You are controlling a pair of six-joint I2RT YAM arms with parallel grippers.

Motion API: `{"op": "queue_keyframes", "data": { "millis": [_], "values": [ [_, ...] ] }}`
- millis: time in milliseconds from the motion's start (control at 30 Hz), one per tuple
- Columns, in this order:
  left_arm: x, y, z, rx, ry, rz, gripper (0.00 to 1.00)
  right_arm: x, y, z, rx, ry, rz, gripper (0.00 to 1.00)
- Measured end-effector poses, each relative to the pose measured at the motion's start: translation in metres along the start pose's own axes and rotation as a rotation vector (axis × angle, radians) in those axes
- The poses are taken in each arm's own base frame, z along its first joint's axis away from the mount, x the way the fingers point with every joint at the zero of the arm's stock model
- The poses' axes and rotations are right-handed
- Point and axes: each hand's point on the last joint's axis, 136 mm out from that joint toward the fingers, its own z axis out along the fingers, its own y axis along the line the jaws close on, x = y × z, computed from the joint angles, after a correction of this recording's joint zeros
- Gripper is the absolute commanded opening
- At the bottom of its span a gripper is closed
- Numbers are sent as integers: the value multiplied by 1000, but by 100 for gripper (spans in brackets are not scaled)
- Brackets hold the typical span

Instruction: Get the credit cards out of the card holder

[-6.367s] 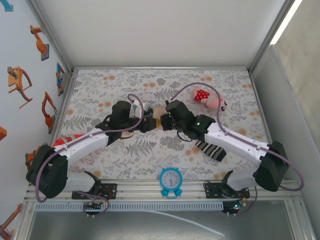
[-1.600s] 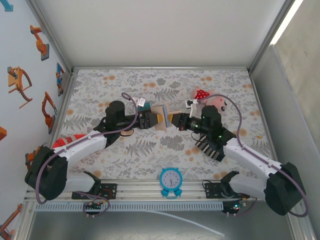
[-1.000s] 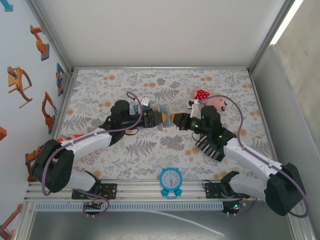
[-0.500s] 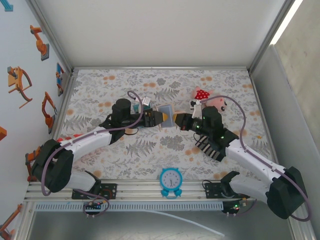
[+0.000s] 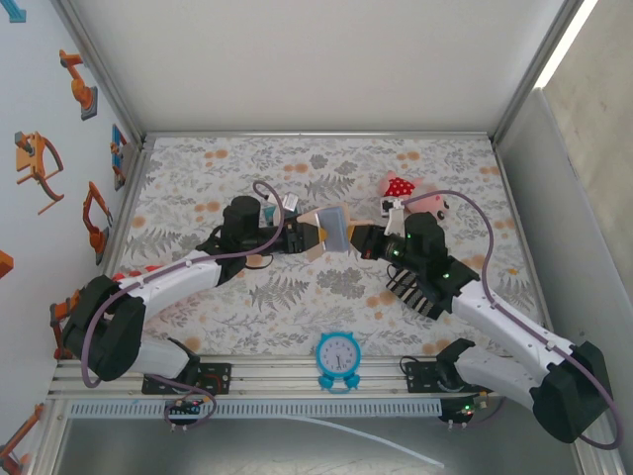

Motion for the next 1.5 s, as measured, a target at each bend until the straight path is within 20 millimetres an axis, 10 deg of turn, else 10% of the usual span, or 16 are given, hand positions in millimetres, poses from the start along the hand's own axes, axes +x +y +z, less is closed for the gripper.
{"op": "queue_keyframes", "data": {
  "millis": [333, 967, 1500],
  "values": [
    [1, 4, 0, -20, 0, -12, 16, 2, 2, 0, -15, 12, -8, 0],
    [-1, 1, 0, -8, -7, -1, 5, 9, 7, 3, -34, 66, -56, 40],
    [-5, -4, 4, 38, -12, 5, 7, 11, 4, 3, -21, 76, -66, 9]
  ]
}}
